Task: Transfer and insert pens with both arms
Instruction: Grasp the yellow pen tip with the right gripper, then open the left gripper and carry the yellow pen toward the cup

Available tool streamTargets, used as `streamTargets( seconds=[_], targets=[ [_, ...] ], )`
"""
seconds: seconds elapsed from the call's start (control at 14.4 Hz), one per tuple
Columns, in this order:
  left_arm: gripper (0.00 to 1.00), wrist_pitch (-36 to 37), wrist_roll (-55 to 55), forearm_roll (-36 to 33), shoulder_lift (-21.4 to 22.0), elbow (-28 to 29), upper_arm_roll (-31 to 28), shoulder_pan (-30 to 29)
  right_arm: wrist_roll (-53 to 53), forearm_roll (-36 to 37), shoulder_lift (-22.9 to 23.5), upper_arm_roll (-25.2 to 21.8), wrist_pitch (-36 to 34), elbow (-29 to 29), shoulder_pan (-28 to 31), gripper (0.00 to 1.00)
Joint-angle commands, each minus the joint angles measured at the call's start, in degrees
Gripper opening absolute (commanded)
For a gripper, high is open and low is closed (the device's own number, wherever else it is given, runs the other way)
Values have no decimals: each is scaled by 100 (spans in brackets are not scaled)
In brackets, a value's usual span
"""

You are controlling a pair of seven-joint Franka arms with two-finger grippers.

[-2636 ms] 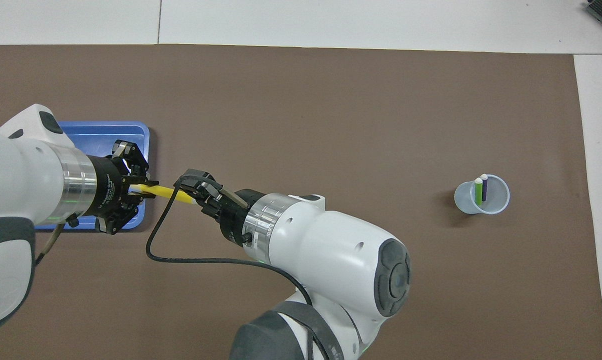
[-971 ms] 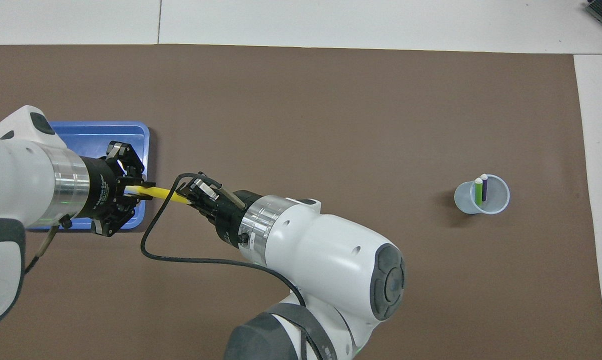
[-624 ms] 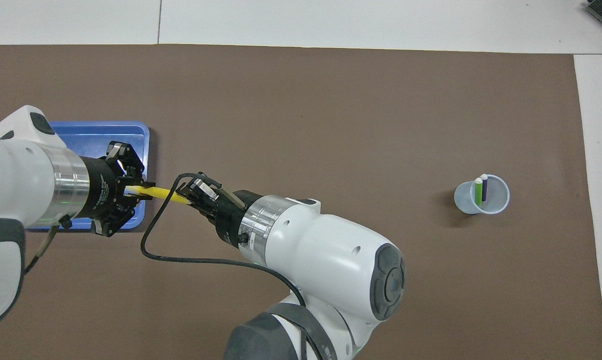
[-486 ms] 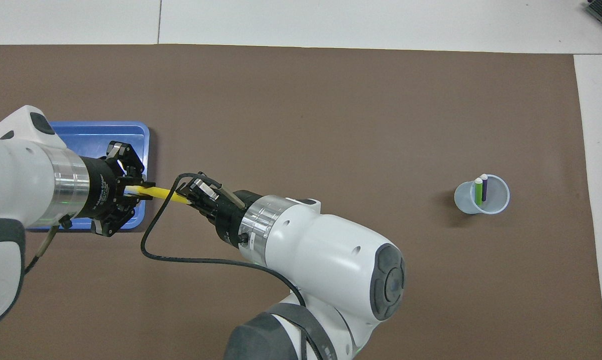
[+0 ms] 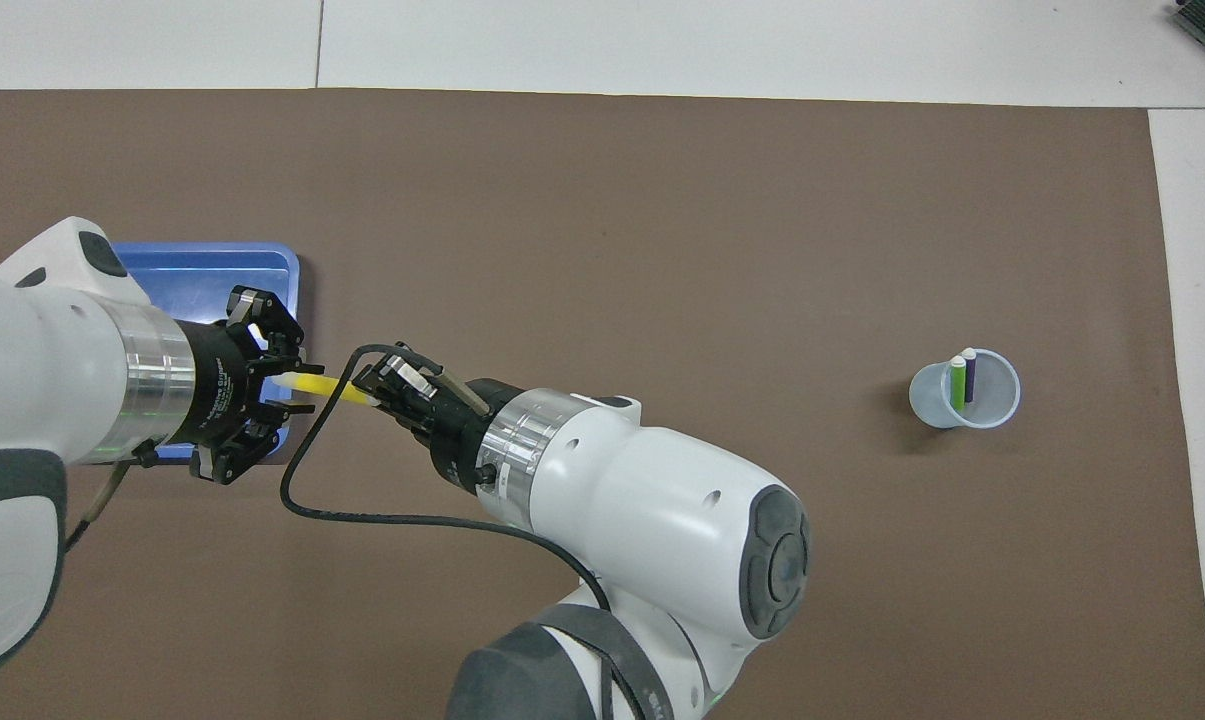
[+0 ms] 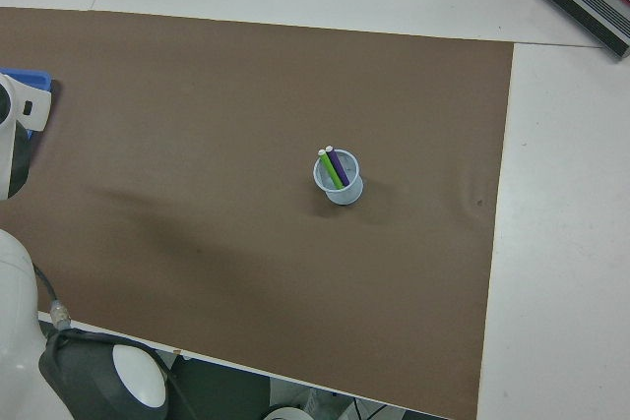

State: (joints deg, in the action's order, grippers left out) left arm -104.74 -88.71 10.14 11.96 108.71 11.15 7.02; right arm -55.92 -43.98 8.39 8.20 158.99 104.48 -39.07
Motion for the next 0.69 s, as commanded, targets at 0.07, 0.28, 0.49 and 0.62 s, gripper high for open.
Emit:
streamTargets(
  seconds=[0.07, 0.28, 0.49, 0.62],
  targets=[
    [37, 111, 20, 75, 113, 45, -60, 63, 317, -102, 102, 50, -25, -103, 84, 0],
    [40, 103, 116, 75, 113, 53, -60, 54, 949, -41, 40, 24, -630, -59, 233, 0],
    [40, 173, 869, 75, 122, 80, -86, -7, 1959, 117, -39, -12, -1535, -24, 592, 0],
    [40, 427, 1886, 75, 157, 80, -156, -42, 2435, 712, -56, -12, -2141, -24, 909, 0]
  ],
)
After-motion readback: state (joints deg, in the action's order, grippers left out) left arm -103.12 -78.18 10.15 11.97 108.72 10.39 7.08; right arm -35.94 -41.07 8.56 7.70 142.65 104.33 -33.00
